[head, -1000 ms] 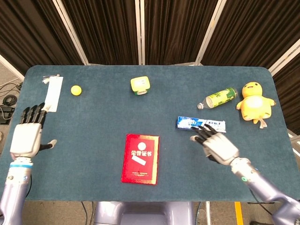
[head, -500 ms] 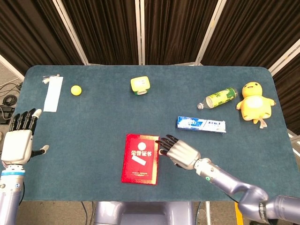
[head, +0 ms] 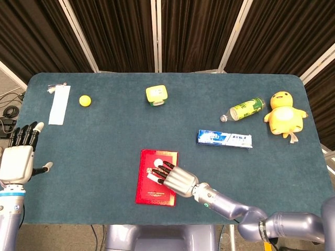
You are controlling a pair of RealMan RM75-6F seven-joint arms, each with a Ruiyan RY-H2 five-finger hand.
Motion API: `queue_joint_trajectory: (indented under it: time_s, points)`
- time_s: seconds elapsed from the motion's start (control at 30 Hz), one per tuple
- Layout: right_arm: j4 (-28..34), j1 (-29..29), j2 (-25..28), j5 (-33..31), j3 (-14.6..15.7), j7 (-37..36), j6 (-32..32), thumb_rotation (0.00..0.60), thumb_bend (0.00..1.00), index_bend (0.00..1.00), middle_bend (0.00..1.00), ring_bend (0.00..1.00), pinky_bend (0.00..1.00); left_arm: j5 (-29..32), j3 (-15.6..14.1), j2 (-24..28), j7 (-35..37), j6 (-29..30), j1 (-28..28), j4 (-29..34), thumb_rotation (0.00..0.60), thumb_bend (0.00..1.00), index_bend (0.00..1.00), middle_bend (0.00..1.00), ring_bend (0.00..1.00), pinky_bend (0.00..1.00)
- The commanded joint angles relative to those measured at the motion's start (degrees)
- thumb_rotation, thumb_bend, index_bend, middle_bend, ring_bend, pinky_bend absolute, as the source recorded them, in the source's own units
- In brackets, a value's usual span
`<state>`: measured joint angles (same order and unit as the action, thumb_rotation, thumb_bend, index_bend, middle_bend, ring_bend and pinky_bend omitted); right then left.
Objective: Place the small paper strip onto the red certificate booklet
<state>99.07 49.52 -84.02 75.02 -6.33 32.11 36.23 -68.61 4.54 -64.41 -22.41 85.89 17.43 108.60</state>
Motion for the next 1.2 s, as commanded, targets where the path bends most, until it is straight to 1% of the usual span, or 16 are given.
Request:
queue_joint_trajectory:
  time_s: [0.03,0.23,0.5,0.73,0.93,1.2]
  points:
    - [-1.4,1.0,-2.3,-2.4,1.1,2.9,1.0,0.6,0.94,0.3,0.0,0.0,0.0,-0.1,0.2,0.2,0.2,-0.3,-0.2,-0.1,0.6,0.0,0.0,0.0,0.0,0.0]
    - [-2.6,1.7,-3.9,-5.0,2.3,6.1,2.7,0.6,0.94,0.3,0.0,0.0,0.0,-0.6,0.5,0.5,0.8,-1.0,-0.5,-0.3,0.6,0.0,0.0,0.0,0.0,0.0]
    - [-1.8,2.7,-4.3,-7.7,2.6,8.5,4.5,0.6,0.96,0.31,0.0,0.0,0.0,-0.7,1.1,0.9,1.6,-1.8,-0.7,-0.7,0.6,0.0,0.0,0.0,0.0,0.0]
    - [-2.0,3.3,-3.9,-8.6,4.6,10.7,5.1,0.6,0.96,0.32,0.0,0.0,0.0,-1.0,1.4,1.0,1.9,-2.1,-1.0,-0.7,0.6,0.0,0.0,0.0,0.0,0.0]
    - [-1.3,3.6,-3.1,-8.7,5.3,10.6,5.8,0.6,0.96,0.33,0.0,0.0,0.0,-1.1,1.7,1.0,1.9,-2.6,-1.1,-0.8,0.6,0.0,0.0,0.0,0.0,0.0]
    - [-2.2,3.8,-3.3,-8.4,6.8,10.6,6.6,0.6,0.96,0.33,0.0,0.0,0.0,-1.6,2.0,1.1,2.1,-2.9,-1.4,-0.6,0.6,0.0,0.0,0.0,0.0,0.0]
